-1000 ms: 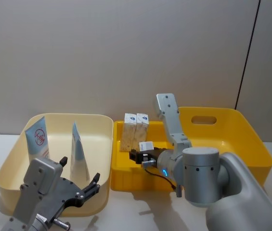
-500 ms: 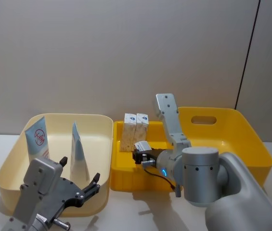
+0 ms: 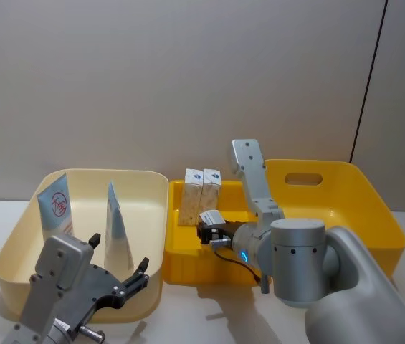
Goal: Bimanual collaborative sorting of washing and personal care products
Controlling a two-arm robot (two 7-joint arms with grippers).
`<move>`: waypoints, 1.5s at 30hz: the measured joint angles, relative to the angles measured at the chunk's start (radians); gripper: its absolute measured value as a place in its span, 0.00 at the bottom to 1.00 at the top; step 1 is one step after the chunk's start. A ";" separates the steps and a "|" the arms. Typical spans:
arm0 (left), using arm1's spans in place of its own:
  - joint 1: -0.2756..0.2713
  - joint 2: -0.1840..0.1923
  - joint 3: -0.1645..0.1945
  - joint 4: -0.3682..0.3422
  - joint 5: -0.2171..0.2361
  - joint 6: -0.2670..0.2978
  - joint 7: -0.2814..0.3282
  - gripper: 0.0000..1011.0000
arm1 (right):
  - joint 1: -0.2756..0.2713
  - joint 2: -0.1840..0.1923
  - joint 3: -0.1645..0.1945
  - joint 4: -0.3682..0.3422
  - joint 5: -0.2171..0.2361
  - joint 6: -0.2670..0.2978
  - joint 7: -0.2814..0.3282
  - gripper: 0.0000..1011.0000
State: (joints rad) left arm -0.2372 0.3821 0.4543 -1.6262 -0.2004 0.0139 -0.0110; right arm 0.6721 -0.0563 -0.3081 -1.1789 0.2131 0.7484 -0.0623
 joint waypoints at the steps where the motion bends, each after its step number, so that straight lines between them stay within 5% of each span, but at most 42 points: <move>1: 0.000 0.000 0.000 0.000 0.000 0.000 0.000 0.99 | 0.000 0.000 0.000 0.000 0.000 0.000 0.000 0.42; 17: 0.000 0.000 0.000 0.000 0.000 0.000 0.000 0.99 | -0.016 0.011 0.003 -0.054 -0.008 -0.056 0.012 0.42; 45: 0.000 0.000 0.000 0.000 0.000 0.000 0.000 0.99 | -0.056 0.070 0.061 -0.266 -0.055 -0.299 0.027 0.42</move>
State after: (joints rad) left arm -0.2372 0.3821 0.4542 -1.6262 -0.2004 0.0139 -0.0110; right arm 0.6158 0.0139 -0.2469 -1.4451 0.1578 0.4496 -0.0348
